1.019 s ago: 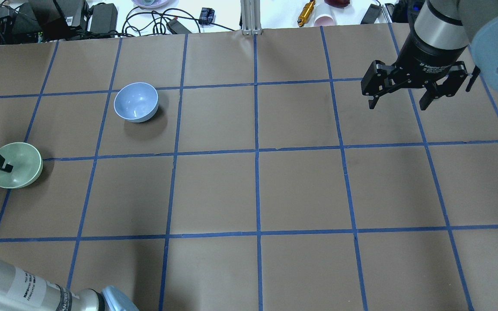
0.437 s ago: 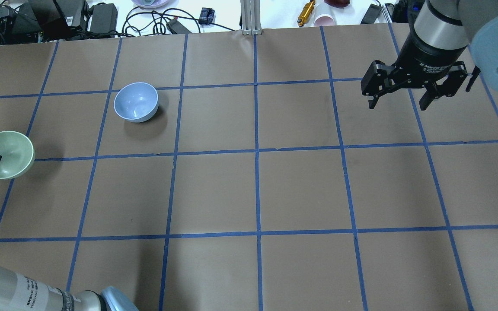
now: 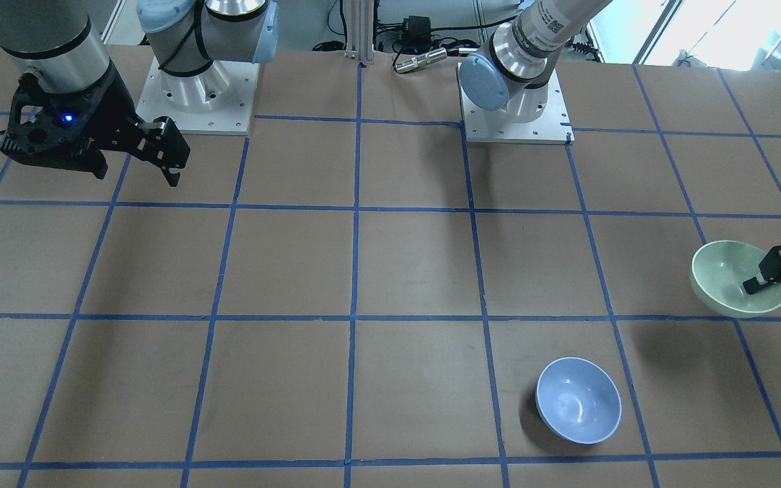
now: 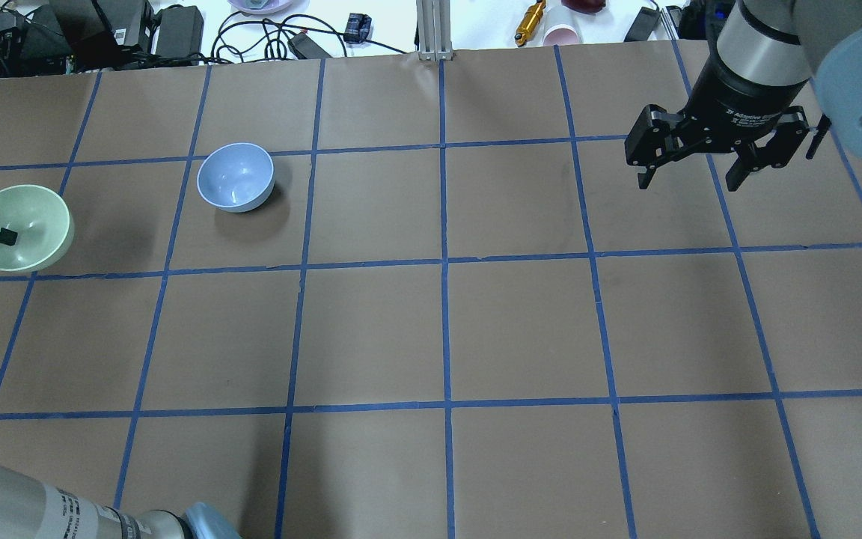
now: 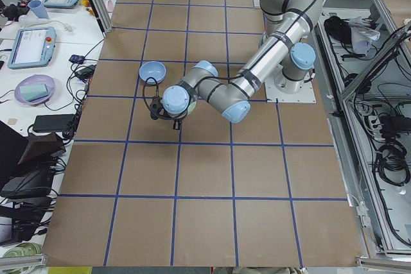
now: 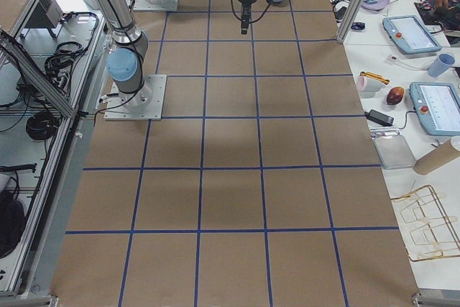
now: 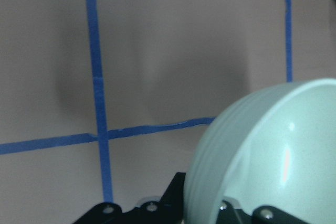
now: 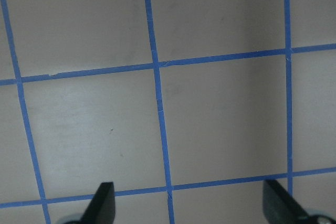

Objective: Stack green bowl on blue bowl
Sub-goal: 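Lift the pale green bowl with the left gripper toward the blue bowl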

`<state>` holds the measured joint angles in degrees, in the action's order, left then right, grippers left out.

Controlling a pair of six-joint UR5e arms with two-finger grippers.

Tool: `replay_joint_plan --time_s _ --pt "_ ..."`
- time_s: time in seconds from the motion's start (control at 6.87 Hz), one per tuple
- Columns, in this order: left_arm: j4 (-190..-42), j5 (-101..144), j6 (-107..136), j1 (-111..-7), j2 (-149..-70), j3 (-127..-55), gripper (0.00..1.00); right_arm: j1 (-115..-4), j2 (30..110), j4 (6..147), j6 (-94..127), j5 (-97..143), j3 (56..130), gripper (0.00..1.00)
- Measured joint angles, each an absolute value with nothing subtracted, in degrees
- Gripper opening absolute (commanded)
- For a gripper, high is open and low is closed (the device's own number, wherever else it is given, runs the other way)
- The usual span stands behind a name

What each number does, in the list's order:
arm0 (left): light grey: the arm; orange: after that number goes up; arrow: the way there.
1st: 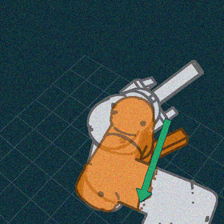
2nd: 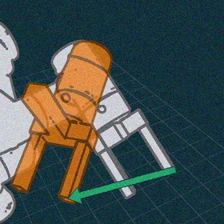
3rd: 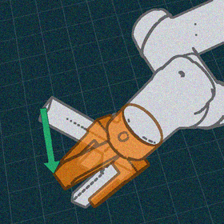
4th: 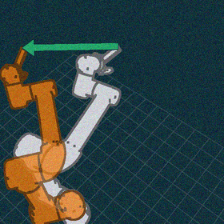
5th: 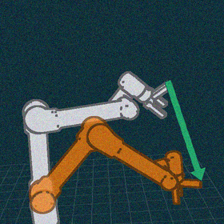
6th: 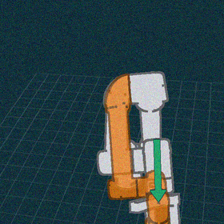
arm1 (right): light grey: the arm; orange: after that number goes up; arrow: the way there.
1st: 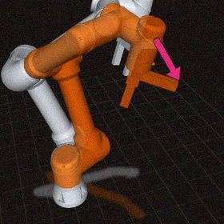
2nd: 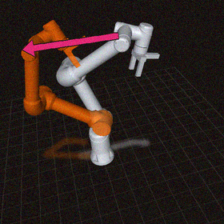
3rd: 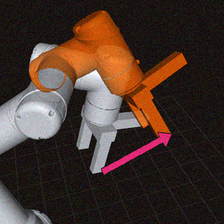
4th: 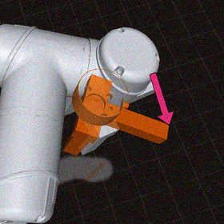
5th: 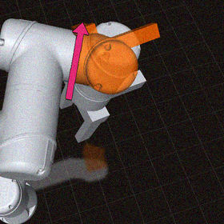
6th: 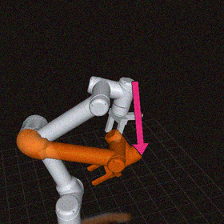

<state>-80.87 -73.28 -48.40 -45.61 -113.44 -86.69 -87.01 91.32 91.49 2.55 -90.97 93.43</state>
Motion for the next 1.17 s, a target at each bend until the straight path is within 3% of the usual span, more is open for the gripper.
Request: replay_joint_plan --time_s 0.58,1.17 --pt "-80.71 -69.78 -29.89 -56.36 -113.93 -83.83 0.05 -87.01 91.32 91.49 2.55 -90.97 93.43 1.0" --pt "-74.23 -67.38 -15.11 -64.57 -119.29 -80.43 0.05 -87.01 91.32 91.49 2.55 -90.97 93.44 1.0"
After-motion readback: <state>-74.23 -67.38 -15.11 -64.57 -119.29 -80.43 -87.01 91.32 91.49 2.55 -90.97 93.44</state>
